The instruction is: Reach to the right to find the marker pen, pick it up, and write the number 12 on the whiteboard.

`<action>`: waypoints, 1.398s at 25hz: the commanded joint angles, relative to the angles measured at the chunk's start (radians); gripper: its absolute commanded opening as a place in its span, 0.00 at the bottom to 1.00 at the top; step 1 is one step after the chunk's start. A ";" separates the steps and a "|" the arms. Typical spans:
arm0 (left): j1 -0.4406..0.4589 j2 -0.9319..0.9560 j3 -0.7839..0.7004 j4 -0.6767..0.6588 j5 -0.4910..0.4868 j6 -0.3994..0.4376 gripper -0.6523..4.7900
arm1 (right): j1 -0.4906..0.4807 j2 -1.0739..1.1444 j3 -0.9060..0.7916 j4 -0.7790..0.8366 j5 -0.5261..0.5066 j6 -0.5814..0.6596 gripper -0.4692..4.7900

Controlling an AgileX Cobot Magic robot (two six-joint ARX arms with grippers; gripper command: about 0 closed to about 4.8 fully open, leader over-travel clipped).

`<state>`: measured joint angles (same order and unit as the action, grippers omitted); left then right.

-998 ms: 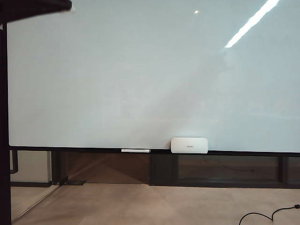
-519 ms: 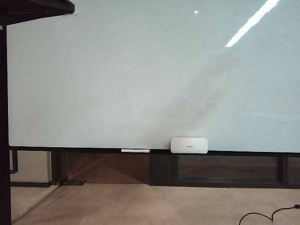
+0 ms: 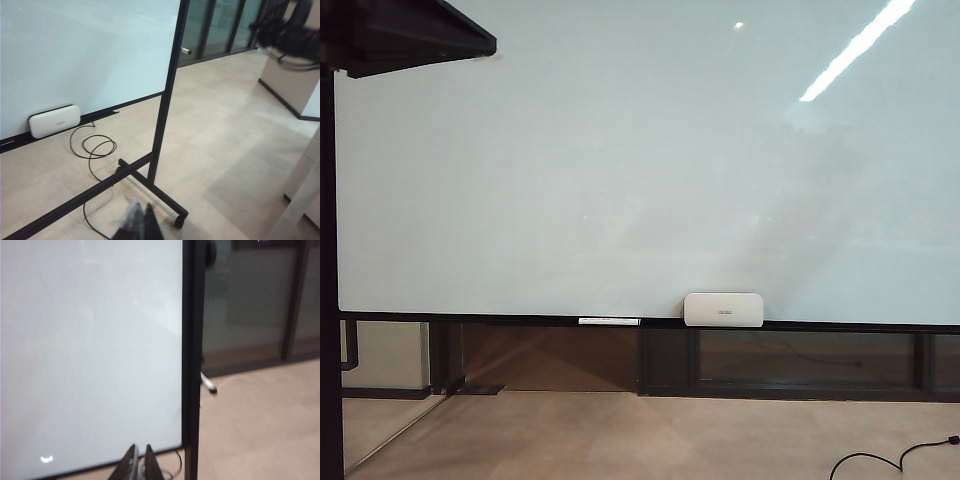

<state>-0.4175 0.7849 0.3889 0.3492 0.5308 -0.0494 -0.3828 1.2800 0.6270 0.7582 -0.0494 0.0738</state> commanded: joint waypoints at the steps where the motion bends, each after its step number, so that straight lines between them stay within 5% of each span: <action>1: -0.003 0.008 0.006 0.023 -0.020 -0.007 0.11 | -0.002 0.103 0.014 0.120 -0.002 0.004 0.13; 7: -0.002 0.014 0.008 0.024 -0.063 -0.022 0.11 | -0.002 0.272 0.134 0.144 -0.002 -0.044 0.14; 9: -0.002 0.015 0.008 0.023 -0.067 -0.016 0.11 | -0.004 0.343 0.193 0.145 -0.002 -0.075 0.23; 17: -0.002 0.052 0.008 0.005 -0.134 0.077 0.11 | -0.037 0.481 0.305 0.168 0.026 -0.079 0.25; 19: -0.002 0.066 0.008 0.009 -0.133 0.080 0.11 | -0.058 0.506 0.315 0.203 0.016 -0.070 0.23; 21: -0.002 0.080 0.008 0.008 -0.132 0.088 0.11 | -0.072 0.525 0.335 0.192 -0.002 -0.095 0.08; 35: -0.002 0.255 0.008 0.091 -0.153 0.147 0.11 | -0.200 0.885 0.676 0.189 -0.244 -0.114 0.08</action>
<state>-0.4198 1.0279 0.3920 0.3977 0.3840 0.0933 -0.5819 2.1525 1.2804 0.9363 -0.2810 -0.0418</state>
